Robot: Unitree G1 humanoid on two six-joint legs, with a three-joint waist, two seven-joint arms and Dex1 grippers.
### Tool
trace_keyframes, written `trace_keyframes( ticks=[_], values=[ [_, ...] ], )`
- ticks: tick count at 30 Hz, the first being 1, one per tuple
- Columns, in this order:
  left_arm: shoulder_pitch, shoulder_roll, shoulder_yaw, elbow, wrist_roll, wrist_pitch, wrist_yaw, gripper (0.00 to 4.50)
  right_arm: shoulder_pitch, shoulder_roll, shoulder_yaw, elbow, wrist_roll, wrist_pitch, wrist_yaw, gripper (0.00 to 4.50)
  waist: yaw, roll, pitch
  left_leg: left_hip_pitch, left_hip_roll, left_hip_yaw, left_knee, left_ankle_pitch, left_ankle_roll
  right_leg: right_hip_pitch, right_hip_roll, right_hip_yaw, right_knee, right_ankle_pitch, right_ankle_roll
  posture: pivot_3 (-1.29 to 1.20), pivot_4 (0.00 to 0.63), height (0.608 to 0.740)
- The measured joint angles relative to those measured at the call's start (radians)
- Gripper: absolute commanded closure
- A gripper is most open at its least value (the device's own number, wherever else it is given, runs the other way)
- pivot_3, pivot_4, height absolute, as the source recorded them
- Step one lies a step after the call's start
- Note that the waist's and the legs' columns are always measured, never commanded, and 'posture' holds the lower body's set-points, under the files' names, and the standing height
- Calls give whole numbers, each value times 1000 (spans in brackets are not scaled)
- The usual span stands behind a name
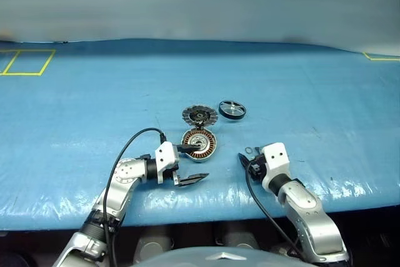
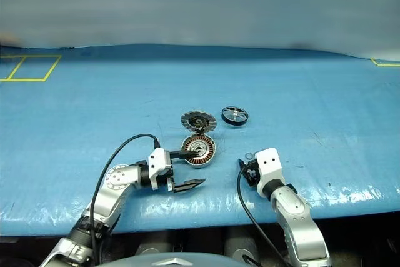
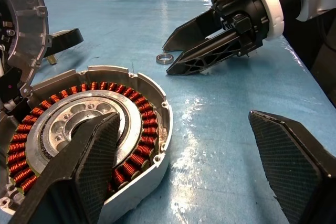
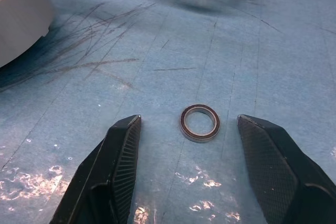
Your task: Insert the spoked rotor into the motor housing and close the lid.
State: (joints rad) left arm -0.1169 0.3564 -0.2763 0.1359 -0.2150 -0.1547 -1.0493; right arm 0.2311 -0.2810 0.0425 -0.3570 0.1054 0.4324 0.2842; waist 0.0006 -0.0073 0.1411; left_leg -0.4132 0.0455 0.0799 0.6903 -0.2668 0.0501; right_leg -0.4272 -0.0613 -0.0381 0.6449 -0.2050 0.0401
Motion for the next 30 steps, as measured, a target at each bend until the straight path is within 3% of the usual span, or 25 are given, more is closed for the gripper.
trace_keyframes(
  ticks=[10, 13, 19, 30],
  values=[
    [1, 9, 52, -165, -114, 122, -4, 330, -10, -1, 8, 13, -16, -13, 0, 1422, -4, 0, 0, 0, 0, 0, 0, 0, 0, 1, 0, 0, 0, 0, 0, 0, 150, 740],
    [1, 21, 50, -182, -108, 153, 11, 288, -11, -1, 15, 17, -19, -18, 2, 2052, -5, 0, 0, 0, 0, 0, 0, 0, 0, 1, 0, 0, 0, 0, 0, 0, 150, 740],
    [12, 47, 52, -182, -81, 166, 33, 288, -7, -3, 30, 18, -22, -29, 14, 3844, -5, 0, 0, 0, 0, -1, 0, 0, 0, -1, 0, 0, -1, 0, 0, 0, 150, 740],
    [24, 72, 73, -140, -73, 149, 43, 288, -6, -6, 37, -22, 0, -3, 54, 3844, -5, 0, 0, -2, 0, -1, -1, 0, 0, -1, 0, -1, -1, 0, 0, 0, 150, 740]
  ],
)
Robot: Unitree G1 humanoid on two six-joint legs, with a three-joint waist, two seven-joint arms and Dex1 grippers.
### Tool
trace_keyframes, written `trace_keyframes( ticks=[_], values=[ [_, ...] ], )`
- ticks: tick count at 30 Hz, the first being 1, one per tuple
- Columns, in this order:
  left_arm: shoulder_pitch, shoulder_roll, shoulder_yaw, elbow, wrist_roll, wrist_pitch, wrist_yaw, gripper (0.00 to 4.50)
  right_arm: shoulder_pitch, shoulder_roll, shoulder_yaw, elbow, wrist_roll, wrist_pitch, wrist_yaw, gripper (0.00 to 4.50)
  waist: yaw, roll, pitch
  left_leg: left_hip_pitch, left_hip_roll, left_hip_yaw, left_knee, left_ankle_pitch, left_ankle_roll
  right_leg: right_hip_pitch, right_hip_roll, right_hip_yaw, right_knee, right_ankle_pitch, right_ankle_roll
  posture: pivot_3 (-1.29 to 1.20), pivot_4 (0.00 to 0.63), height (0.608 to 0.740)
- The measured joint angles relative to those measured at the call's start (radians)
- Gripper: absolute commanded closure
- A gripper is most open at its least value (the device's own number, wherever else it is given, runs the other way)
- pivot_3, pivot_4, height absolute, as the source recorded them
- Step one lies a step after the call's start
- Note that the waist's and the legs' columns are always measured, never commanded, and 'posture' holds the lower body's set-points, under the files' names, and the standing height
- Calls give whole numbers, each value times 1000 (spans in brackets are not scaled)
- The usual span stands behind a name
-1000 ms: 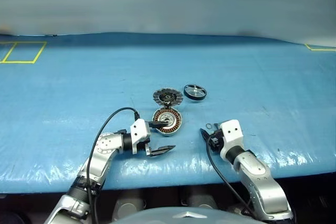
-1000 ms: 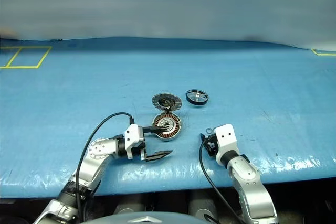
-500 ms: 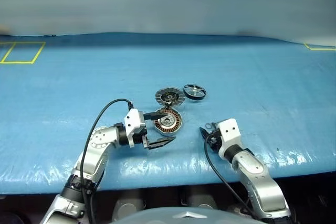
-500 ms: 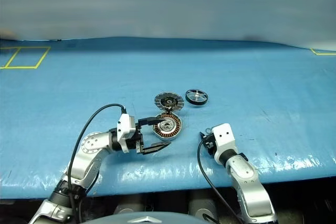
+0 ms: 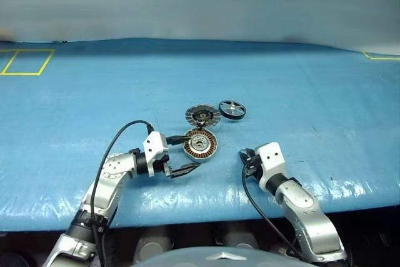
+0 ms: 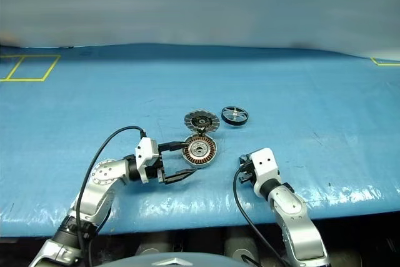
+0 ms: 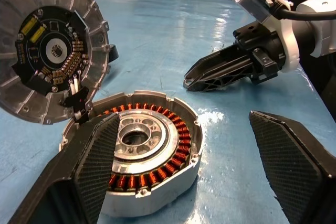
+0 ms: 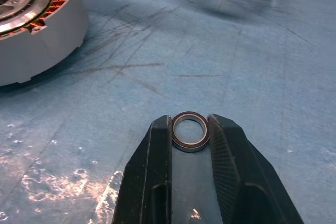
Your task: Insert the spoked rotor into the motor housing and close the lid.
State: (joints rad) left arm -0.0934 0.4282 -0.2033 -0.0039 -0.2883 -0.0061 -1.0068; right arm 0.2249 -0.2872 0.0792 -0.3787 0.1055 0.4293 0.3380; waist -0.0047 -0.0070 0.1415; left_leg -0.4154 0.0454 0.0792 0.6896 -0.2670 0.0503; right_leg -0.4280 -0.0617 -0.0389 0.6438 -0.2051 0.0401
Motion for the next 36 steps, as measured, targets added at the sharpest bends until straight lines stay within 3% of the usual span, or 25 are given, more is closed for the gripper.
trace_keyframes(
  ticks=[7, 12, 22, 36],
  values=[
    [23, 45, 18, -17, -7, 21, 5, 288, -91, -76, 68, -179, 76, 97, 120, 3844, -5, 0, 1, 1, 0, 0, 0, 0, 0, -1, 0, -1, 0, 0, 0, 0, 150, 740],
    [43, 46, 27, -45, -7, 39, 27, 288, -156, -116, 148, -195, 78, 146, 164, 3844, -3, 0, 1, 0, 0, 0, -1, 0, 0, -1, -1, -1, -1, 0, -1, 0, 150, 740],
    [77, 48, 32, -137, -7, 85, 85, 288, -317, -61, 262, -13, 0, 120, 155, 3844, -4, -1, 1, -1, 0, 0, -1, 0, 0, 0, -1, -1, -1, 0, -2, 0, 150, 740],
    [118, 48, 33, -163, -6, 83, 105, 288, -356, -34, 287, 65, -30, 98, 169, 3844, -6, 0, 2, 0, 0, 1, -2, 0, 0, -1, 0, -1, 0, 0, -1, 0, 150, 740]
  ],
)
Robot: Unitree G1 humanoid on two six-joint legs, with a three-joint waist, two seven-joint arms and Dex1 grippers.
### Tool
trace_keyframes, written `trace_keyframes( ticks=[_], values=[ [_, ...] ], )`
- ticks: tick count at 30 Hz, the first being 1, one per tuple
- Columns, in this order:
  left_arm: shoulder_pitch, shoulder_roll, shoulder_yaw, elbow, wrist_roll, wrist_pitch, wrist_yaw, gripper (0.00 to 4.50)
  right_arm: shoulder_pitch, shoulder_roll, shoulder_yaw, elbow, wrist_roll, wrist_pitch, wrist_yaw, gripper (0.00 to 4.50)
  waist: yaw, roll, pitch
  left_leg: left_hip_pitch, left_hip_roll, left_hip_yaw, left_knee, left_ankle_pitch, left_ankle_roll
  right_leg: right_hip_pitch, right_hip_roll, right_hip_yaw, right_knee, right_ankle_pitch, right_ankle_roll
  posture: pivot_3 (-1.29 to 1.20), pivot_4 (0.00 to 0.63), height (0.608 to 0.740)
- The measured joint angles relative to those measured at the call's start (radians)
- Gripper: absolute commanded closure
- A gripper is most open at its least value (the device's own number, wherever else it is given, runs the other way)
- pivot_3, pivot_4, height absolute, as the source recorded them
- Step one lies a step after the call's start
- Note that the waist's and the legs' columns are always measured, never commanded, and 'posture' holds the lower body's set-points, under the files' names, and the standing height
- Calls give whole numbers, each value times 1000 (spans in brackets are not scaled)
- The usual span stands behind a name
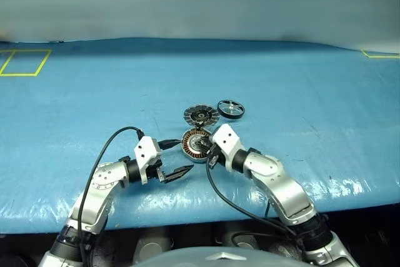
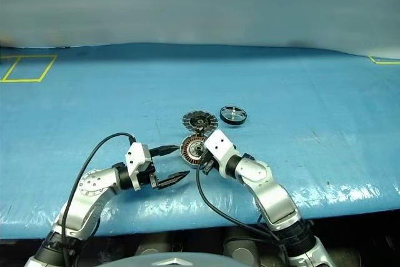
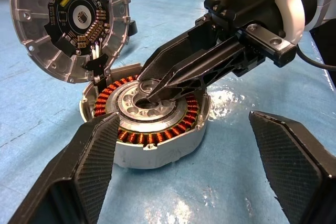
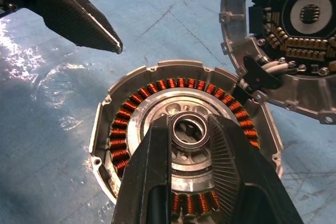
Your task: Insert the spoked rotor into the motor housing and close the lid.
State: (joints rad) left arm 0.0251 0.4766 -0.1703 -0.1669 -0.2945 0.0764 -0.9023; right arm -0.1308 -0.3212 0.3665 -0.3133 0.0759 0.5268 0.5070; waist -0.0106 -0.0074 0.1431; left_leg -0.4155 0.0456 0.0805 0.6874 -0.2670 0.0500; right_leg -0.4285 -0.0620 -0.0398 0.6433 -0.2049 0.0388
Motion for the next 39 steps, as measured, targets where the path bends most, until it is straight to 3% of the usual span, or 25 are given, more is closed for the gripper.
trace_keyframes(
  ticks=[23, 28, 39],
  values=[
    [0, -7, 0, 204, 48, -164, -38, 288, -5, 16, -3, 33, -18, -23, 9, 3844, 0, 0, 0, 0, 0, 0, 0, 0, 0, 0, 0, 0, 0, 1, -1, 0, 150, 740],
    [-2, -12, 0, 219, 49, -182, -43, 288, -5, 14, 1, 32, -41, -32, -6, 2212, 0, 0, 0, 1, 0, 0, 0, 0, 0, 0, -1, 0, 0, 1, -1, 0, 150, 740],
    [-3, -22, 24, 190, -3, -170, -49, 288, -2, 43, -38, 21, 29, -36, 19, 2212, 0, 0, 0, 0, 0, 0, -1, 0, 0, 0, -1, 0, 0, 2, -3, 0, 150, 740]
  ],
)
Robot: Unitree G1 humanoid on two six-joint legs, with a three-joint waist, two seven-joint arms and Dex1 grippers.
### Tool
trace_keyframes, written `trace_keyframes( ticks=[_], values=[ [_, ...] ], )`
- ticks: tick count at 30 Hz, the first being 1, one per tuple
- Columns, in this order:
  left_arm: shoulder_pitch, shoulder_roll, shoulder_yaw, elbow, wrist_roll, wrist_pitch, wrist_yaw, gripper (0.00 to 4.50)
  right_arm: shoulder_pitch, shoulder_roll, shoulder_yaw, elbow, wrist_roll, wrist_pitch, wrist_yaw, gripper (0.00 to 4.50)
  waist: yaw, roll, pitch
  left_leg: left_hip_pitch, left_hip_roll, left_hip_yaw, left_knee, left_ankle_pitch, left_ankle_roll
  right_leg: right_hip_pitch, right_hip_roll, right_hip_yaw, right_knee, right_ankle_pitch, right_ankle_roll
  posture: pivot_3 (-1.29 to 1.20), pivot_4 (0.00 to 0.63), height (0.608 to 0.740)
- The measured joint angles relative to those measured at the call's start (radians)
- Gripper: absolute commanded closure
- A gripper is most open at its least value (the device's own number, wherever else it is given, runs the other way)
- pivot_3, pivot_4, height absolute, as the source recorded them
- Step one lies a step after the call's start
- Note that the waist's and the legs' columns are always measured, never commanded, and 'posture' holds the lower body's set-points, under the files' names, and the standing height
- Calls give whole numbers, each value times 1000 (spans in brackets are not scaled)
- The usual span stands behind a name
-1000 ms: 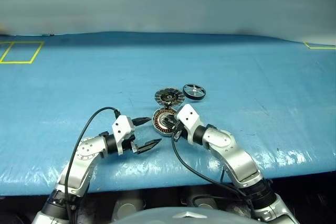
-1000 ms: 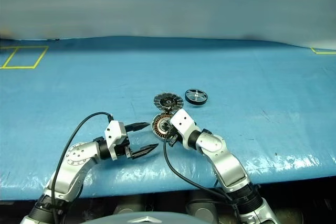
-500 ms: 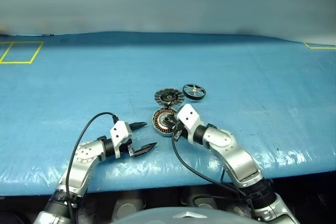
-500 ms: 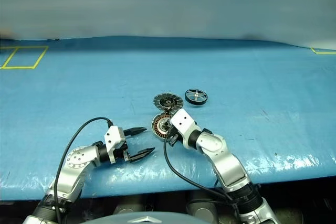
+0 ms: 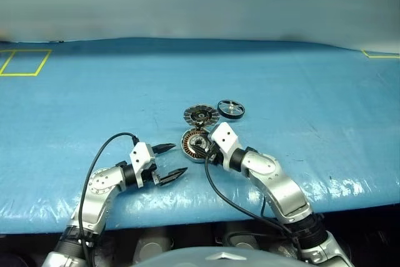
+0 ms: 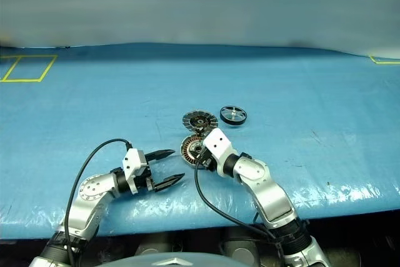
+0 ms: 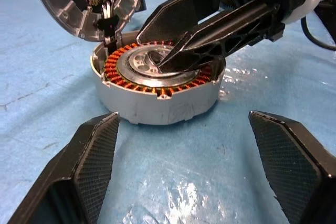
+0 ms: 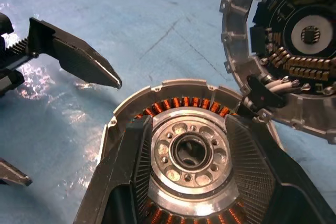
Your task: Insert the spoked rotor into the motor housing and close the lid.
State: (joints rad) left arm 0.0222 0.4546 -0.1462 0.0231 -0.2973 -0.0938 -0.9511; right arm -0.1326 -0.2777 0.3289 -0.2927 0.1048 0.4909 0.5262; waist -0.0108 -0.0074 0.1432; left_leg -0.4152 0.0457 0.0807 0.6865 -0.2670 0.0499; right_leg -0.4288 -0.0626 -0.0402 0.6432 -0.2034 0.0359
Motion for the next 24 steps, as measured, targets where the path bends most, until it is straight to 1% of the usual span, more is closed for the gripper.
trace_keyframes(
  ticks=[3, 6, 8, 12, 16, 24],
  values=[
    [1, 1, 2, -17, 0, 15, 8, 288, -1, 16, -31, -2, 22, -8, -4, 2793, 0, 0, 0, 0, 0, 0, 0, 0, 0, 0, 0, 0, 0, 0, 0, 0, 150, 740],
    [1, 2, 2, -43, 0, 37, 13, 288, -4, 28, -48, -1, 23, -23, -13, 3741, 0, 0, 0, 0, 0, 0, -1, 0, 0, 0, 0, 0, 0, 0, 0, 0, 150, 740],
    [3, 6, 2, -62, 1, 51, 16, 288, -14, 30, -48, 11, 9, -38, -30, 4461, 0, 0, 0, 0, 0, 0, -1, 0, 0, 0, 0, 0, 0, 0, 0, 0, 150, 740],
    [7, 11, 1, -112, 2, 91, 36, 288, -27, 2, -21, 58, -44, -49, -40, 4488, 0, 0, 0, 0, 0, 1, -1, 0, 0, 0, 0, 0, 0, 0, 0, 0, 150, 740],
    [11, 22, 0, -156, 5, 130, 55, 288, -26, 3, 10, 59, -45, -45, -22, 4488, -1, 0, 0, 0, 0, 1, -2, 0, -1, 0, 1, 1, 0, 0, -1, 0, 150, 740],
    [20, 36, -4, -220, 16, 182, 77, 288, -26, 10, 19, 63, -25, -43, 14, 4488, 0, 0, 0, 0, 0, 1, -2, 0, -1, 0, 1, 1, 0, -2, 1, 0, 150, 740]
  ],
)
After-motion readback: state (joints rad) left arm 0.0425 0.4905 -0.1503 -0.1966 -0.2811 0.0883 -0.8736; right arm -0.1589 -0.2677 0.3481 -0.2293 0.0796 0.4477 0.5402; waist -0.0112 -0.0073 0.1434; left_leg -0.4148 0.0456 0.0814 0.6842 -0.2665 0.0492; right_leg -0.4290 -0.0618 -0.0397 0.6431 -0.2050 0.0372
